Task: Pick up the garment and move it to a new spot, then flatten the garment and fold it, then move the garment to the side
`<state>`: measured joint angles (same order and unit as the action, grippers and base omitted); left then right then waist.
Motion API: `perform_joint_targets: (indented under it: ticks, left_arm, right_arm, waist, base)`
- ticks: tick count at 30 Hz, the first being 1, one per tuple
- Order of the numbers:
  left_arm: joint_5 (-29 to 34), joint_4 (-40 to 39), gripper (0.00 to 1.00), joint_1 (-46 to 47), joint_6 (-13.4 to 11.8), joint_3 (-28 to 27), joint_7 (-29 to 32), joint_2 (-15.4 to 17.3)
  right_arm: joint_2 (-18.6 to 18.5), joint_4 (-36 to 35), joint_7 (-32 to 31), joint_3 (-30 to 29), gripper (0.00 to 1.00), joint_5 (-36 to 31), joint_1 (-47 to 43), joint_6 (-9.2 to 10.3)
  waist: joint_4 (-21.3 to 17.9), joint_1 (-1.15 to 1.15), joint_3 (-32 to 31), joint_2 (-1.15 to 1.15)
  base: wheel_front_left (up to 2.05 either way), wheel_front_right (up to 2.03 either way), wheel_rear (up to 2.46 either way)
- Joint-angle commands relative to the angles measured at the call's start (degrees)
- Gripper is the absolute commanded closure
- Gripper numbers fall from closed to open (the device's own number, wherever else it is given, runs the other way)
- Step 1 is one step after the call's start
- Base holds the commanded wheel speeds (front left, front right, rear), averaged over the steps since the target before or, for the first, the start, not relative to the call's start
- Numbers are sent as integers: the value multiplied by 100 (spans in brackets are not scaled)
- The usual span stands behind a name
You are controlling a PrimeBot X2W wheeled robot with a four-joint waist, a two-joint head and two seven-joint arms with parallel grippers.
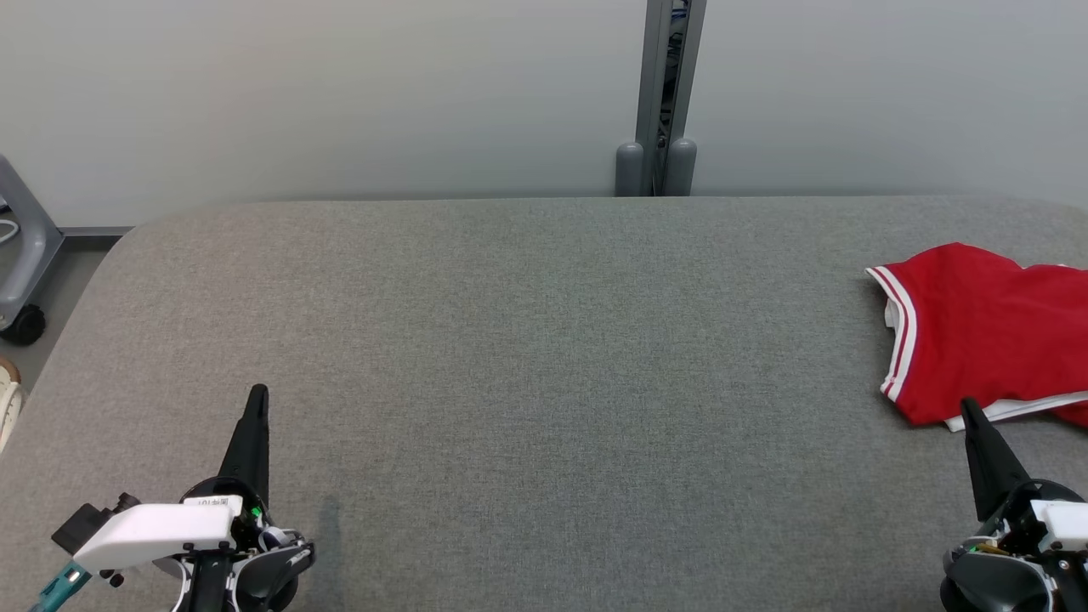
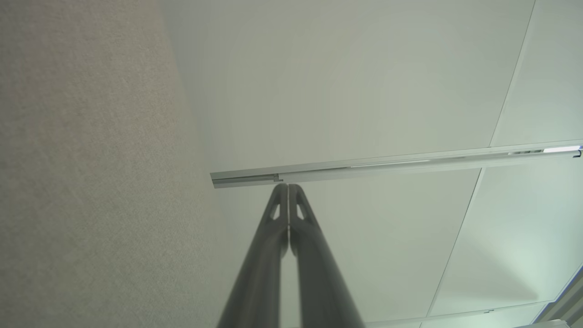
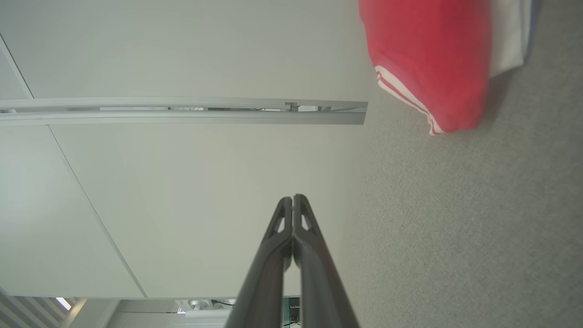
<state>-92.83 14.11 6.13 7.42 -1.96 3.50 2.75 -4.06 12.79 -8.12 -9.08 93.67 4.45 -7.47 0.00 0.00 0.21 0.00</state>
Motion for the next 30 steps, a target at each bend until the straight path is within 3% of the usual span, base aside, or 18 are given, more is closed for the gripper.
perform_joint_targets:
  ticks: [1, 30]
  left_arm:
    - [-5, 5, 100, 66, 17, -30, 7, 30]
    - [-1, 5, 100, 66, 17, -32, 10, 27]
  right_arm:
    - [-13, 10, -40, -34, 100, -20, 48, -4]
    - [26, 12, -81, -83, 100, -64, 59, -4]
  waist:
    - [0, 0, 0, 0]
    - [0, 0, 0, 0]
  base:
    - [0, 0, 0]
    - [0, 0, 0]
